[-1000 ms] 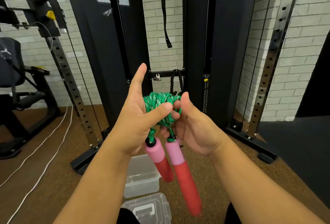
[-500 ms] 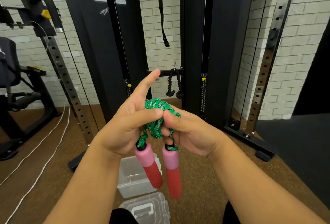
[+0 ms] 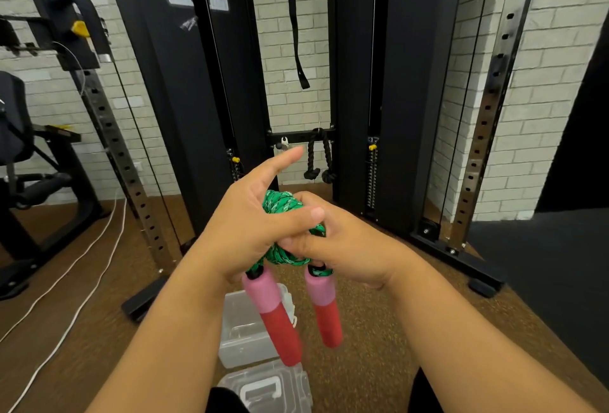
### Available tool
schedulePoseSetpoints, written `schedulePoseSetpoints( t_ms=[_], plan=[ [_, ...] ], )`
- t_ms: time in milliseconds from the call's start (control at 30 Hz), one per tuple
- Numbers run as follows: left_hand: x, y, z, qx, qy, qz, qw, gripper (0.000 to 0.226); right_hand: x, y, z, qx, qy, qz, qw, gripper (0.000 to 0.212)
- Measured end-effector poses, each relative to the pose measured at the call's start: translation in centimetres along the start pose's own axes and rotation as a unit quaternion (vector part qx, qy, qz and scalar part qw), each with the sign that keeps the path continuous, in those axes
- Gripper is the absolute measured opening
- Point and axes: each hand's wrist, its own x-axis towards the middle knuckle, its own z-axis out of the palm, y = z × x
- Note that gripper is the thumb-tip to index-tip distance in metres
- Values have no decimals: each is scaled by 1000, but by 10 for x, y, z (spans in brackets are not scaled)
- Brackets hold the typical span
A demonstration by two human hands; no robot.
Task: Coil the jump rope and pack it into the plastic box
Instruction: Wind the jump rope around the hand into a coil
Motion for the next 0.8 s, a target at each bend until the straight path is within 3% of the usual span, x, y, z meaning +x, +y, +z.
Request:
schedulePoseSetpoints(
  t_ms=[133, 267, 367, 467, 633, 800],
  plan=[
    [0, 2, 8, 58, 71, 9, 996, 79, 0, -1, 1, -30, 27, -14, 999, 36],
    [1, 4, 12, 25, 92, 16, 995, 71, -1, -6, -1, -3, 29, -22, 999, 41],
    [2, 3, 4, -83, 30, -8, 996, 56, -3, -7, -5, 15, 27, -21, 999, 42],
    [-2, 8, -2, -179, -35, -32, 983, 57, -7, -6, -6, 38, 44, -15, 998, 39],
    [3, 8, 4, -172, 100, -11, 980, 37, -8, -4, -2, 8, 52, -23, 998, 29],
    [4, -9, 8, -50, 155, 22, 986, 33, -4, -1, 1, -81, 83, -19, 993, 22]
  ],
)
